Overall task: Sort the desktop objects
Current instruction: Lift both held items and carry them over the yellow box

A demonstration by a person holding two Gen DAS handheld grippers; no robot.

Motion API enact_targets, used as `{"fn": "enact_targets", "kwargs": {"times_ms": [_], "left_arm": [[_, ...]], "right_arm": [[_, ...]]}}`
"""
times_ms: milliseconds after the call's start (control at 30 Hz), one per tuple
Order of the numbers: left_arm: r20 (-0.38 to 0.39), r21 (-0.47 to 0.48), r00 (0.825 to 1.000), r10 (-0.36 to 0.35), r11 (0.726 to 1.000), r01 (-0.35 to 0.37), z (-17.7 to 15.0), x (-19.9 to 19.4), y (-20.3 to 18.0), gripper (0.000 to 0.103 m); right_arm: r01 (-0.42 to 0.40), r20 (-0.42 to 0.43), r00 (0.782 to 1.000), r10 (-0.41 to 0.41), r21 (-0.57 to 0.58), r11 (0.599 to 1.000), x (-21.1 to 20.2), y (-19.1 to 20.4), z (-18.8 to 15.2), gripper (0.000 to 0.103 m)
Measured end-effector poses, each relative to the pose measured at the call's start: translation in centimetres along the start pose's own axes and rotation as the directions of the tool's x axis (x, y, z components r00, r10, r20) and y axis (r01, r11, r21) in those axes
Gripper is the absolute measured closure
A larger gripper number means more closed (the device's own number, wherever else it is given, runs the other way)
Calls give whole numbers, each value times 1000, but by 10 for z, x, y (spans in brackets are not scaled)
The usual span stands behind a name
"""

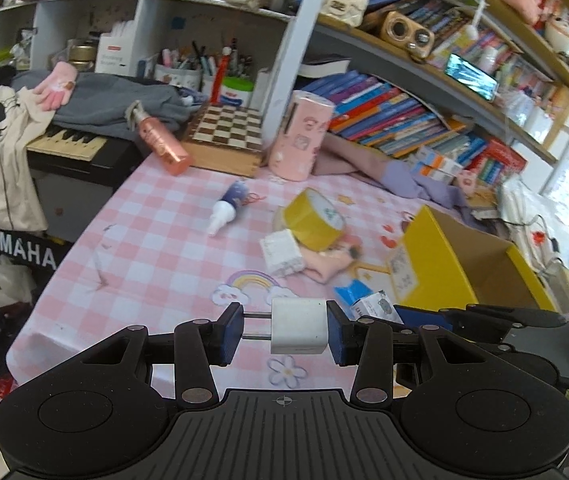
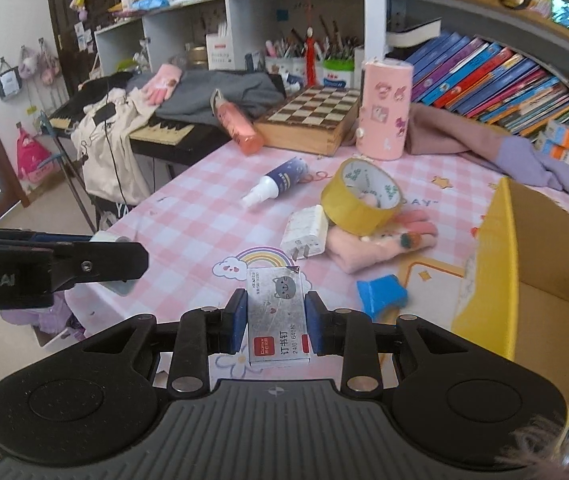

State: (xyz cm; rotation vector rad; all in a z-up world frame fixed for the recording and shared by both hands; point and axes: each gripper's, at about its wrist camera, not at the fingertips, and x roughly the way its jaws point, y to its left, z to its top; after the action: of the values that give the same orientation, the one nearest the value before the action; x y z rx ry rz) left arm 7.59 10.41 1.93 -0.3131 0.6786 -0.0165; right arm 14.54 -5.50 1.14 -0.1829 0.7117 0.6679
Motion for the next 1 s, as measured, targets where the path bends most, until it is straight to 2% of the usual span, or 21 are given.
{"fn": "enact_targets", "kwargs": {"times_ms": [233,400,700,1000], "left_arm": [[4,49,998,-64,997,64,-19,-25,-24,61],[-26,86,993,-112,990,114,-40,-37,-41,61],[-87,141,979,-187,970,198,-75,-53,-63,61],[-142,191,961,-238,946,263,-90,-56,-82,61]], "right_arm": [[48,28,998,-50,63,997,-45,0,-29,75],[98,27,994,-102,118,988,-76,-3,-56,75],[185,-2,982,-189,219,958,-121,-4,-106,75],[266,-41,963,-266,287,920,-148,-8,-135,75]]}}
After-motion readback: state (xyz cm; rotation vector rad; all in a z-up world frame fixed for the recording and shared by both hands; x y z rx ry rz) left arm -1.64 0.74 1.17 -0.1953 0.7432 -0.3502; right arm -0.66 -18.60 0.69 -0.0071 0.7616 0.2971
